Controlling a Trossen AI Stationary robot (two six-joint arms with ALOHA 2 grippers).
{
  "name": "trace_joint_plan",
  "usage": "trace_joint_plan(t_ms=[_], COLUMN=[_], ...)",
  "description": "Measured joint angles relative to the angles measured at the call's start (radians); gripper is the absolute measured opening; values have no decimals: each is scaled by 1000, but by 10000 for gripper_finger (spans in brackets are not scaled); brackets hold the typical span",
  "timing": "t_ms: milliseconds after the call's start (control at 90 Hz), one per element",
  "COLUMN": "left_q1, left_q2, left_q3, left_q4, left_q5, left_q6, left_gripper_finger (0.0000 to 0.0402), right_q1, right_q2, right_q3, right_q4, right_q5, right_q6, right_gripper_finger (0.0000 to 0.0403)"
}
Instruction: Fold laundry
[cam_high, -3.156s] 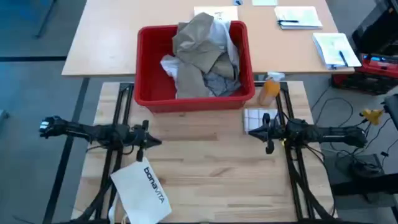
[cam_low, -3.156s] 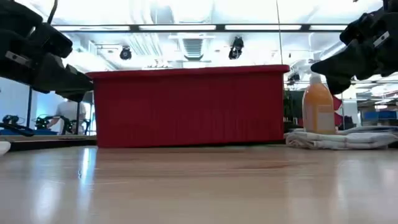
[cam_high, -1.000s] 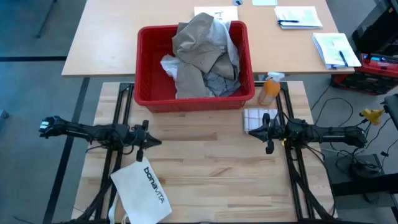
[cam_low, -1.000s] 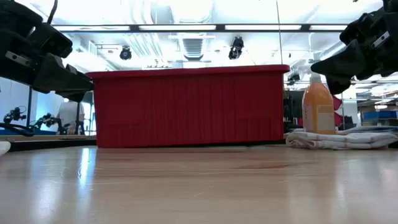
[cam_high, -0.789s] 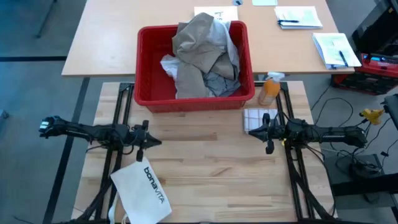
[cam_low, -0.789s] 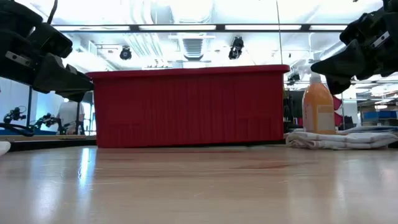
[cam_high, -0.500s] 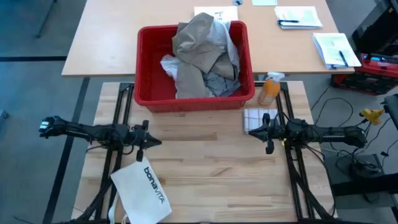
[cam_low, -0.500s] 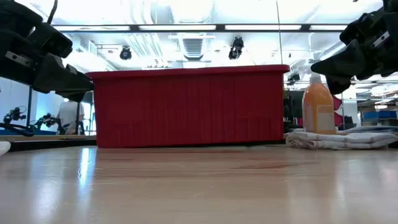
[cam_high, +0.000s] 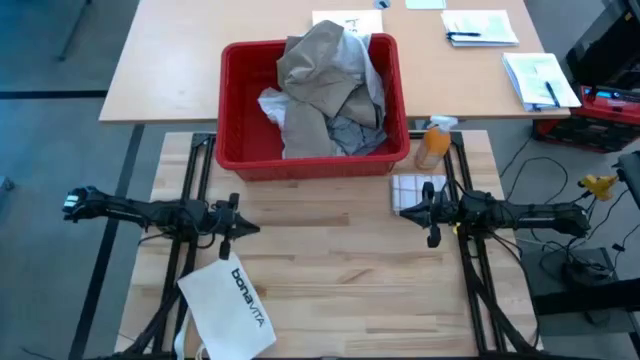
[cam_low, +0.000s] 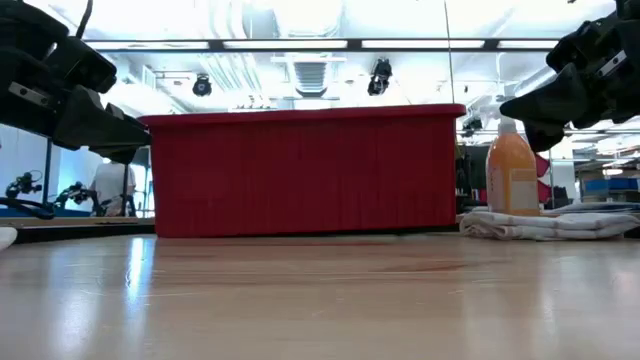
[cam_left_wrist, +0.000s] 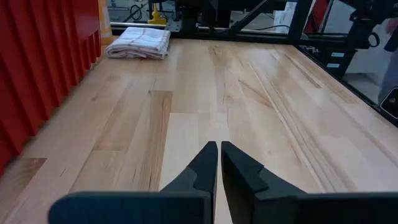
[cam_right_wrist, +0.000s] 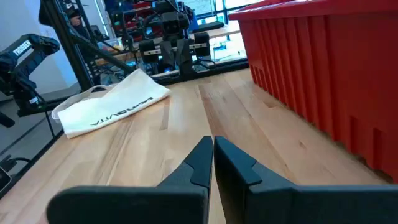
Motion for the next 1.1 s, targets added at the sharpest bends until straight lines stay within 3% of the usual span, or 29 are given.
trace_joint_plan(t_ms=[511,944,1100], left_q1=[0,1,1], left_q2=[0,0,0], left_q3=[0,0,0], left_q4=[0,0,2], left_q5=[0,0,0], left_q6=[0,0,1], left_gripper_finger=[4,4,4], right_q1=[0,0,0], right_q2=[13,14,18], right_q3=[0,0,0], right_q4=[53,236,247], right_q5=[17,78,154], right_q6=[60,515,511], right_gripper_finger=[0,0,0])
